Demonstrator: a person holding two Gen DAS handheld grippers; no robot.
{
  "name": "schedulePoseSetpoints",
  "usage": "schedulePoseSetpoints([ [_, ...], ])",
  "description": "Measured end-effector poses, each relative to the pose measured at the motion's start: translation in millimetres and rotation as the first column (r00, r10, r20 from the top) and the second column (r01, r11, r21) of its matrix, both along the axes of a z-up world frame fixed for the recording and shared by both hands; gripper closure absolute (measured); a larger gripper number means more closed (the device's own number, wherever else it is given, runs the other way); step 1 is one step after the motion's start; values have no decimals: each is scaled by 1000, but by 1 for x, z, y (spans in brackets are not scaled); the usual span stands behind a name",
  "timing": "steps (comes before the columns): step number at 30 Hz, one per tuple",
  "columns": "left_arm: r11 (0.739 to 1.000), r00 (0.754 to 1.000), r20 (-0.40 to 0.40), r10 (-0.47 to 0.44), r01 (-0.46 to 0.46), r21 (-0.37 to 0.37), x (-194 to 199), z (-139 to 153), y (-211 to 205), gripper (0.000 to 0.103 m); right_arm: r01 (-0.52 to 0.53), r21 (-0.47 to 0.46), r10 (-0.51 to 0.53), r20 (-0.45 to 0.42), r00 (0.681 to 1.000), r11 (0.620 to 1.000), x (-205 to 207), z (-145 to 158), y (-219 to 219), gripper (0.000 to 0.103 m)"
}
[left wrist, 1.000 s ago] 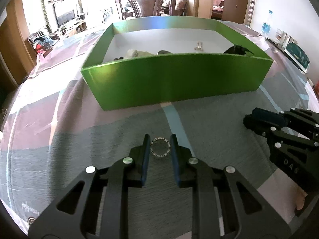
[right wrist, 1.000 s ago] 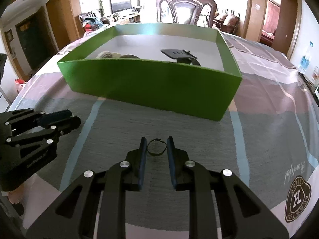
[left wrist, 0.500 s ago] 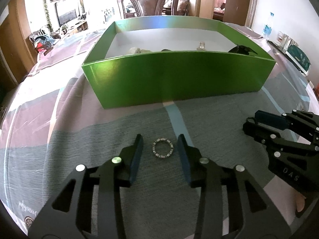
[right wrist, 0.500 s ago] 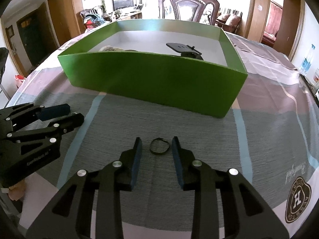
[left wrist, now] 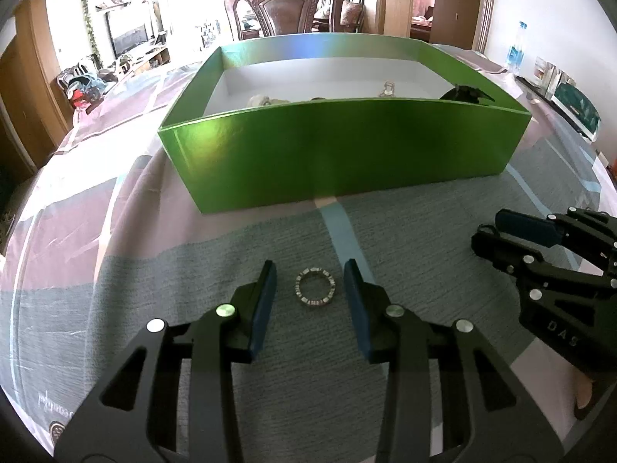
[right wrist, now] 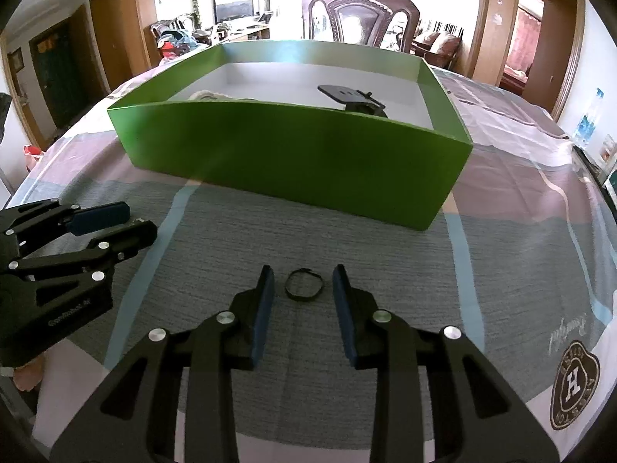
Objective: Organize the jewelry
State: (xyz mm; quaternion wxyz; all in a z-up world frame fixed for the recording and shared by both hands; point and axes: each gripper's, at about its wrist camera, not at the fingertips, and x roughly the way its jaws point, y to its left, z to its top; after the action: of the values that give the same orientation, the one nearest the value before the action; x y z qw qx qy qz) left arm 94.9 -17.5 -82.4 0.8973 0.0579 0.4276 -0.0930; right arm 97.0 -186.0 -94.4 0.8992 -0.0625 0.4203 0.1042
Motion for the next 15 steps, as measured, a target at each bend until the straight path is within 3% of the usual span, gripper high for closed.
schedulePoseSetpoints([
  [6, 1000, 1000, 1, -1, 1, 4, 0, 0, 0, 66, 7, -36, -6, 14, 1000, 999, -4, 0, 3, 70],
  [8, 1000, 1000, 1, -10, 10, 3, -1, 0, 0, 70, 4, -38, -3, 15, 1000, 999, -5, 0, 3, 71],
  [11, 1000, 1000, 3, -21, 21, 4, -2, 1, -2, 75, -12, -32, 12, 13, 1000, 999, -6, 0, 6, 82],
  [15, 999, 999, 5, -34, 34, 5, -4, 1, -3, 82, -11, -30, 11, 13, 1000, 999, -8, 0, 8, 82],
])
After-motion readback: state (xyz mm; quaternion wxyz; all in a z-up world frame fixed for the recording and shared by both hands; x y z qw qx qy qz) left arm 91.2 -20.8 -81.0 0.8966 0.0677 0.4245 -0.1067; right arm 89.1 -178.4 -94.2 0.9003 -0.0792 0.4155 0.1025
